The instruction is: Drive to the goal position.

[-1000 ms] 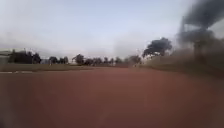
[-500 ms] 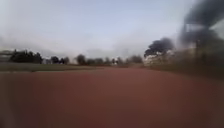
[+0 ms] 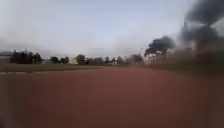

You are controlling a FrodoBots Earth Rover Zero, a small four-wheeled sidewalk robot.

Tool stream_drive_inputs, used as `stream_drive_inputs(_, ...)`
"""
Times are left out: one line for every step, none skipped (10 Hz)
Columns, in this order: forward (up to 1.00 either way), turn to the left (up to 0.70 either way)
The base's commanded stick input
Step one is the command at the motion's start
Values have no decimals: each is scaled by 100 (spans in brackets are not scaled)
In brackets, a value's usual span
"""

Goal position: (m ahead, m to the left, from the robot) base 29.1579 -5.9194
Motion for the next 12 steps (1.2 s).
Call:
stream_drive_inputs(70,-24)
stream_drive_inputs(70,-24)
stream_drive_inputs(70,-24)
stream_drive_inputs(70,-24)
stream_drive_inputs(70,-24)
stream_drive_inputs(70,-23)
stream_drive_inputs(70,-21)
stream_drive_inputs(70,-19)
stream_drive_inputs(70,-18)
stream_drive_inputs(70,-19)
stream_drive_inputs(70,-20)
stream_drive_inputs(70,-20)
